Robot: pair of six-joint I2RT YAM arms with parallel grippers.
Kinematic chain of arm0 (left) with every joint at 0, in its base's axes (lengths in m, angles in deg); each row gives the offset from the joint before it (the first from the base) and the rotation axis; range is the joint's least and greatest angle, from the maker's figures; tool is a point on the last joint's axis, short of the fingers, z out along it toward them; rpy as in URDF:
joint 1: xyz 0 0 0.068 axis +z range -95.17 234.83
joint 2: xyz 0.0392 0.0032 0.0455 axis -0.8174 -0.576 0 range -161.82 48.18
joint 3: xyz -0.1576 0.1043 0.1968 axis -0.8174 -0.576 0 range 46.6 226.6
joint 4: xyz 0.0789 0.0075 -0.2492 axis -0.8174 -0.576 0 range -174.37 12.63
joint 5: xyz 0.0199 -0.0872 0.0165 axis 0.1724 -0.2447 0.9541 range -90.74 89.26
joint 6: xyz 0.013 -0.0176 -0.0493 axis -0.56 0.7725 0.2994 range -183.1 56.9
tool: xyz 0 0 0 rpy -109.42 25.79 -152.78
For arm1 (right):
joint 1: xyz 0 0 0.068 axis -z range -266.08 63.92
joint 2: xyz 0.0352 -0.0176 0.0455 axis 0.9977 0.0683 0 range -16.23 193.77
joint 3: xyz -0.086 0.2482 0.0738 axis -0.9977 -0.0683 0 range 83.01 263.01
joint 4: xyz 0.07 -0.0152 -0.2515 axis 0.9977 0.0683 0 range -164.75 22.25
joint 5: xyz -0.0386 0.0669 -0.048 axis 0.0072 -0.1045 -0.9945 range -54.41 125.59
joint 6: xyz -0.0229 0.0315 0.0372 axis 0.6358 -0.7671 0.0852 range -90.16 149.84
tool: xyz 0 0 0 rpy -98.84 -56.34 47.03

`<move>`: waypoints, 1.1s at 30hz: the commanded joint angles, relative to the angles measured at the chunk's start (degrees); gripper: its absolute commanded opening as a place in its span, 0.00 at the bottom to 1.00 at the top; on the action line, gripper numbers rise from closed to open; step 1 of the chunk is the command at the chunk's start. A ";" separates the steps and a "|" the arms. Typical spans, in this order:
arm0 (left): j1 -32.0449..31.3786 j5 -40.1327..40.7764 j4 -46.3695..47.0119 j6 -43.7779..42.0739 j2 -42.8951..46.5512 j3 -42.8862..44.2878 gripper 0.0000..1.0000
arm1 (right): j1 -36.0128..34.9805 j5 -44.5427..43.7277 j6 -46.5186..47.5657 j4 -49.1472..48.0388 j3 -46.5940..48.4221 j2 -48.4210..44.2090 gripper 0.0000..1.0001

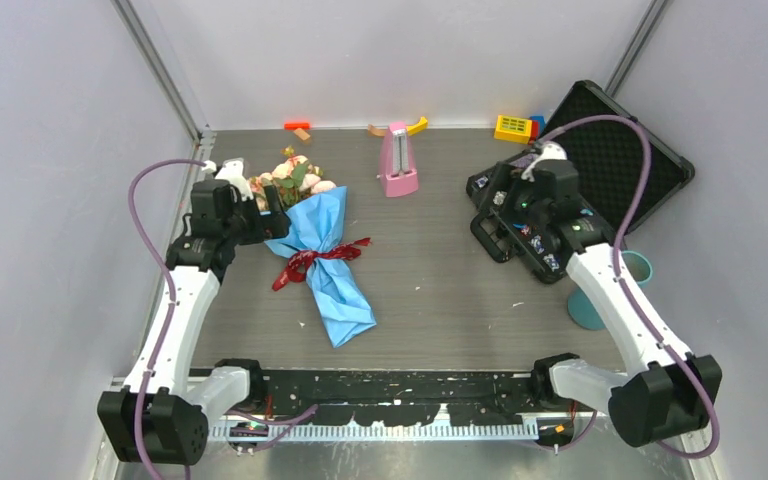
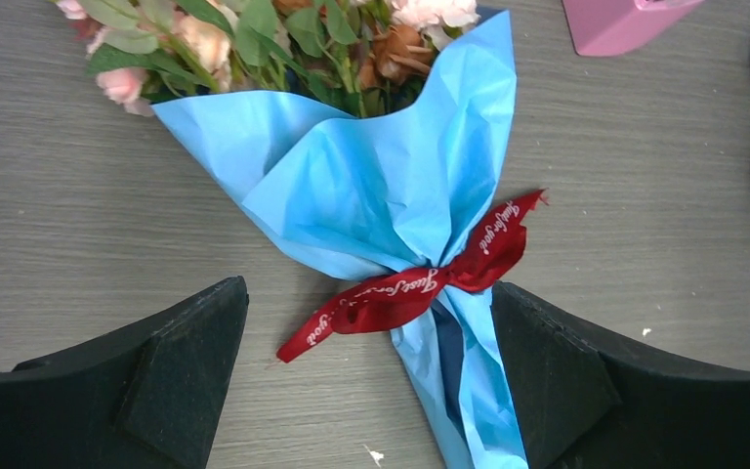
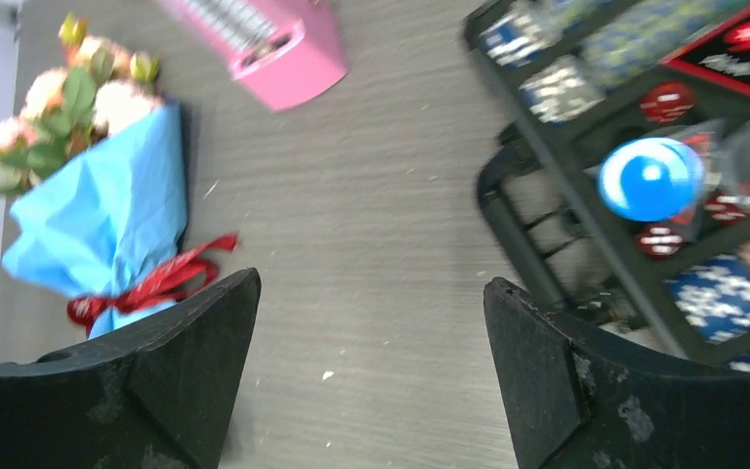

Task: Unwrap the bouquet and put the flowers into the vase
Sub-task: Adjust the fake flower at the center of the board.

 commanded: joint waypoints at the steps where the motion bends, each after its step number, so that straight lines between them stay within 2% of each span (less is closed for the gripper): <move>1: -0.10 -5.97 1.38 1.53 -1.07 2.45 0.98 | -9.32 -2.01 -0.85 -1.44 2.79 3.74 0.90; 9: 0.02 -11.02 0.62 1.28 -3.75 3.27 0.97 | -26.96 -5.15 -8.73 -9.97 3.46 16.67 0.89; 16: 0.00 -12.04 -0.42 1.88 -5.19 3.63 0.96 | -39.62 -7.37 -9.80 -11.15 7.78 29.74 0.84; 21: 0.19 -11.73 -2.98 2.01 -7.37 4.77 0.97 | -44.85 -7.09 -10.07 -12.05 8.79 35.61 0.82; 28: 0.74 -12.46 -2.88 3.32 -8.17 4.63 0.97 | -48.69 -5.84 -11.16 -12.14 9.09 38.80 0.63; 33: 1.02 -13.13 -2.71 3.91 -8.62 4.66 0.97 | -48.82 -5.42 -11.16 -11.91 7.66 38.23 0.55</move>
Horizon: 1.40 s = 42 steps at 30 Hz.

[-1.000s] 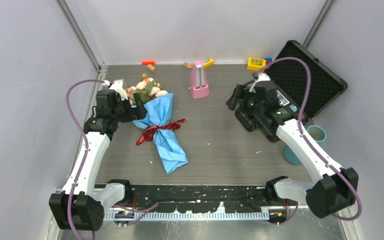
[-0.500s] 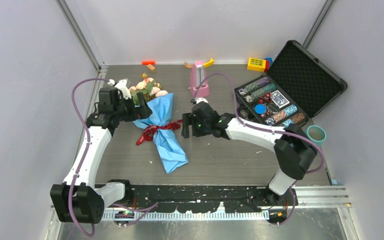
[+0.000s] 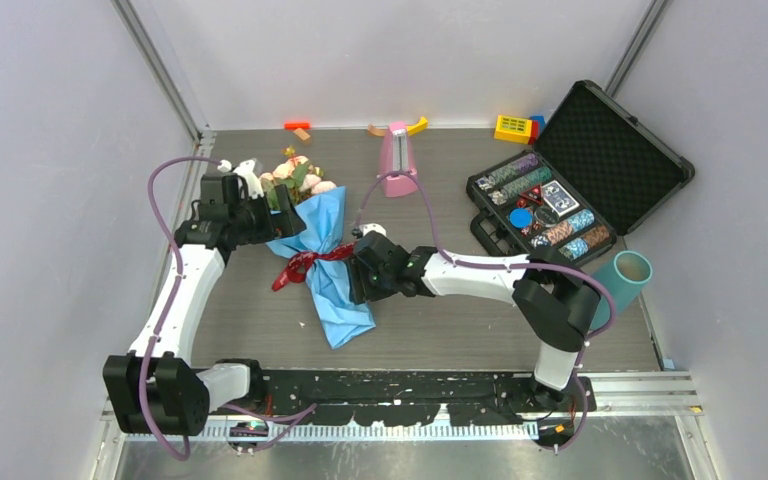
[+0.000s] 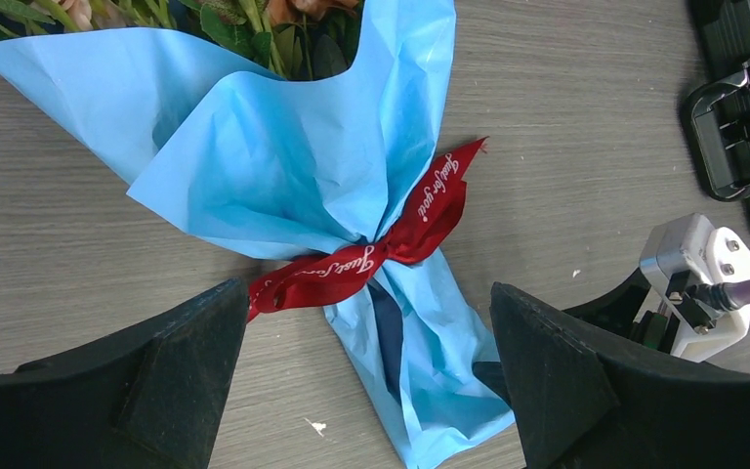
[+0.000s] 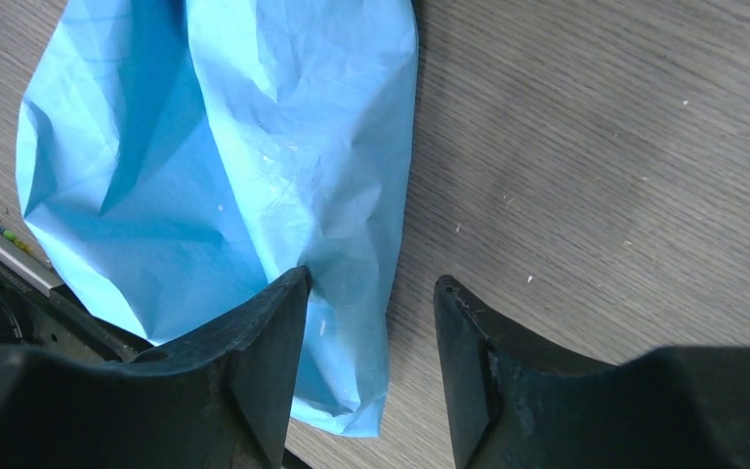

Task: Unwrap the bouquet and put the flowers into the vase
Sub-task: Adjust the fake flower at the center of the board.

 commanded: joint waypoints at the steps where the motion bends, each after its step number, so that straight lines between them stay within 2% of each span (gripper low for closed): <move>1: 0.55 -1.70 0.25 0.93 -0.39 1.91 0.97 | -0.30 0.23 -0.98 -1.79 0.32 -0.84 0.54; 10: 1.01 -2.18 0.47 1.36 -0.84 1.85 0.97 | -0.34 6.28 1.58 -2.60 -0.77 -1.17 0.41; 14: 1.27 -2.54 0.61 1.54 -1.03 1.84 0.97 | -0.33 7.20 1.84 -3.02 -0.87 -1.10 0.26; 17: 1.36 -2.86 0.72 1.51 -1.11 1.69 0.97 | -0.38 6.91 1.55 -3.62 -1.35 -1.69 0.06; 19: 1.36 -3.14 0.78 1.50 -1.10 1.66 0.97 | -0.32 6.04 1.61 -3.61 -1.48 -2.13 0.01; 26: 1.36 -4.93 1.66 2.29 -0.40 0.02 0.96 | 2.07 2.97 3.79 -1.10 -1.78 -3.89 0.00; 30: 1.00 -6.96 2.66 4.47 0.25 -1.72 0.94 | 7.54 5.04 5.23 -1.14 -3.93 -5.49 0.00; 36: -2.25 -9.59 10.10 12.74 2.86 -9.98 0.92 | 14.15 8.58 9.96 0.75 -3.97 -6.55 0.00; 42: -4.70 -8.52 14.86 18.76 3.60 -18.07 0.89 | 17.19 8.54 11.24 1.69 -3.15 -7.37 0.01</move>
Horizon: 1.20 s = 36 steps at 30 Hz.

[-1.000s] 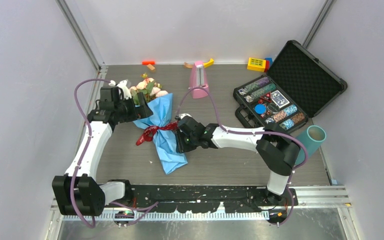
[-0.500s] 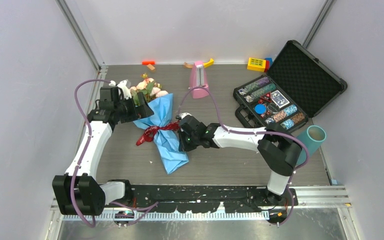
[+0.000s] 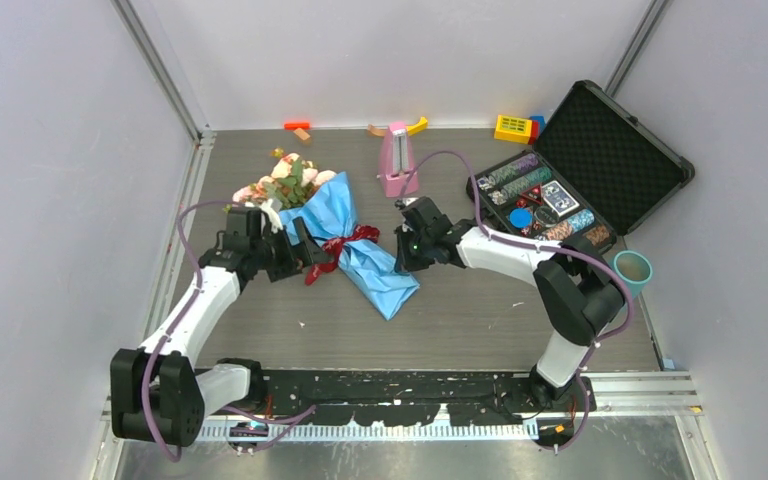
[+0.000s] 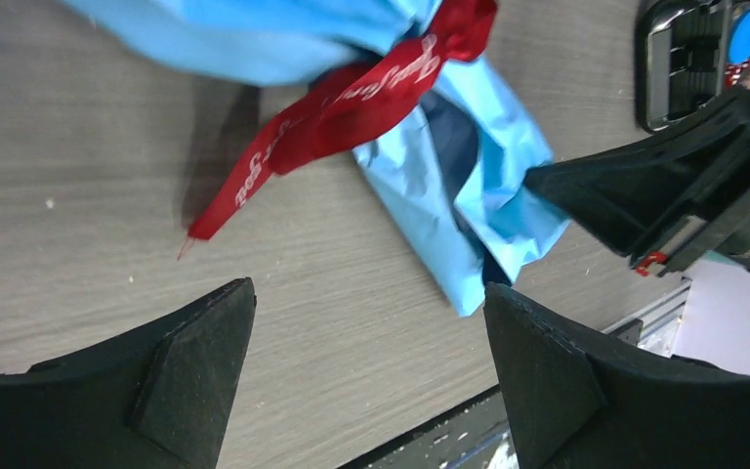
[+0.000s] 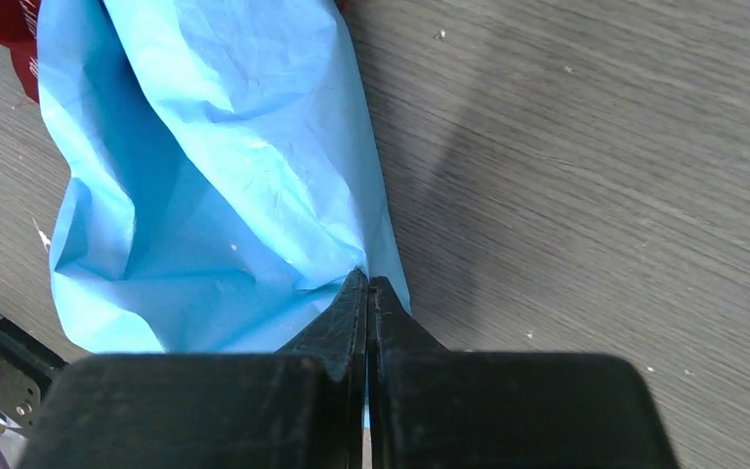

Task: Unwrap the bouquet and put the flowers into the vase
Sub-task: Adjust the fake flower at the center of the board.

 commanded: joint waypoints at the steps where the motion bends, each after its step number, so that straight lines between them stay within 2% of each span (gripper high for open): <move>1: -0.64 -0.43 6.27 5.58 1.48 -3.47 0.89 | 1.06 0.26 2.26 0.72 1.28 -4.18 0.02; 14: -0.72 0.89 12.09 6.97 -3.46 -4.44 0.77 | 1.20 -1.79 -0.28 -0.08 0.66 -11.58 0.40; 16: -0.77 1.12 12.50 6.75 -4.45 -4.56 0.76 | 1.25 -3.31 -0.51 -0.05 0.24 -13.53 0.43; 23: -1.23 1.97 12.95 4.40 -8.75 -4.18 0.74 | 1.22 -9.49 -2.57 -0.70 -2.30 -21.07 0.45; 36: -3.08 0.61 14.69 3.42 -17.54 -1.35 0.58 | 1.20 -15.04 -8.91 -2.18 -7.78 -27.16 0.44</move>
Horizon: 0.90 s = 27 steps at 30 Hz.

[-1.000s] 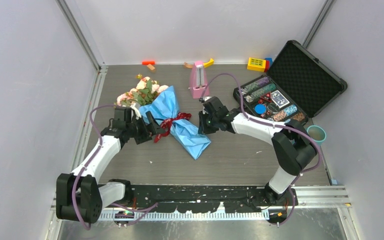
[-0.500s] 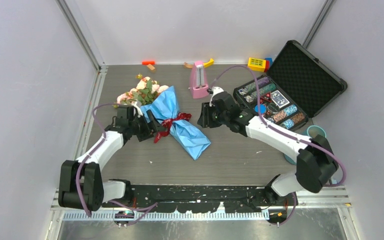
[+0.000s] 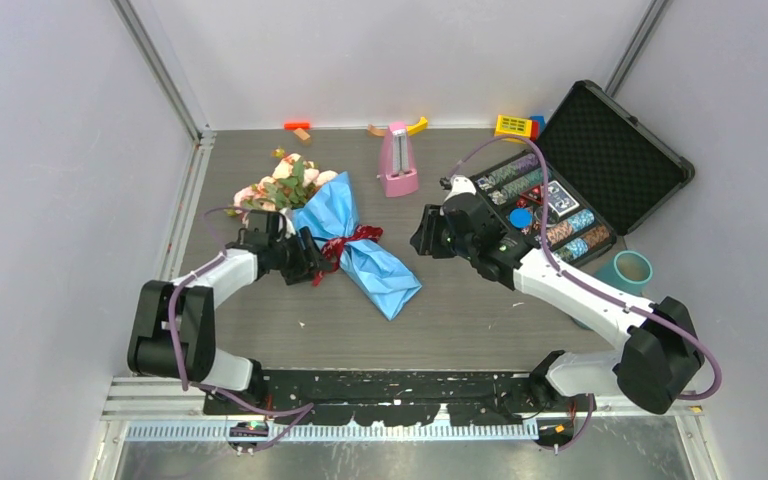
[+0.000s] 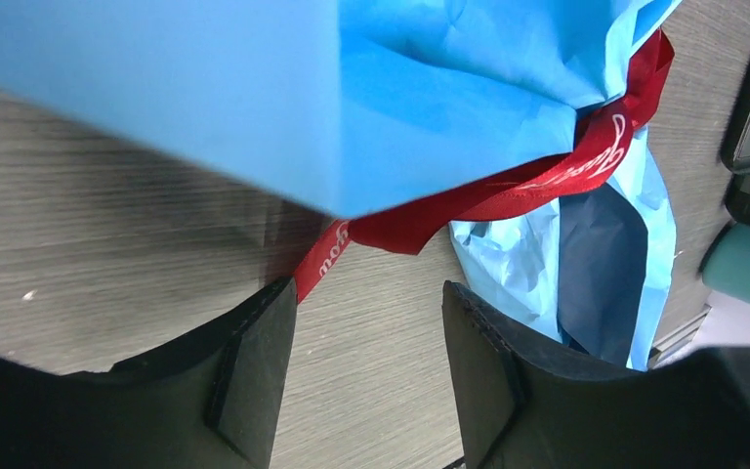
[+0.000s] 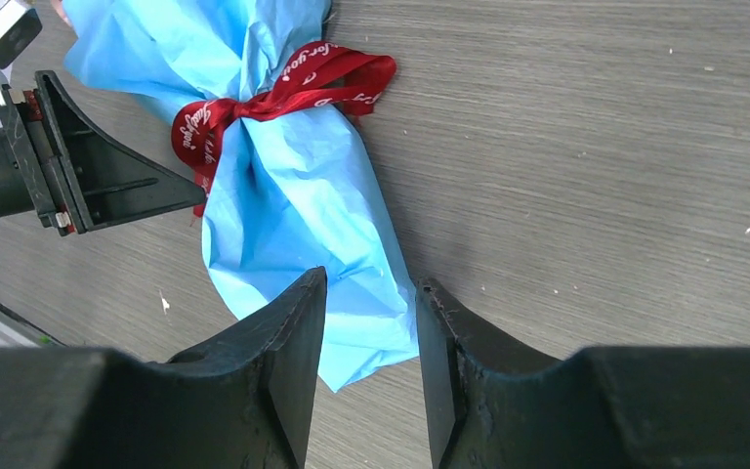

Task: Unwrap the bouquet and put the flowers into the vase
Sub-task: Adjust the fake flower at the center of the board.

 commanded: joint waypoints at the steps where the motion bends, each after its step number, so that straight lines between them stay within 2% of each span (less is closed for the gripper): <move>1: -1.45 -0.12 3.11 -0.70 -0.57 2.44 0.57 | 0.17 -3.32 -3.47 -2.95 -1.17 -2.17 0.44; 11: -2.97 8.36 0.47 -1.40 3.62 4.31 0.56 | 0.10 -1.66 -0.44 -1.30 3.40 1.39 0.43; 16: -5.79 12.69 0.31 -1.54 6.23 4.60 0.53 | 0.10 -0.25 2.30 0.07 6.03 3.06 0.43; 20: -6.29 12.18 2.49 -0.52 6.47 3.50 0.49 | 0.10 0.85 3.08 -0.03 6.74 3.82 0.42; 27: -6.64 13.34 1.05 -0.55 2.98 4.31 0.43 | 0.10 1.82 2.71 -0.76 6.00 3.66 0.41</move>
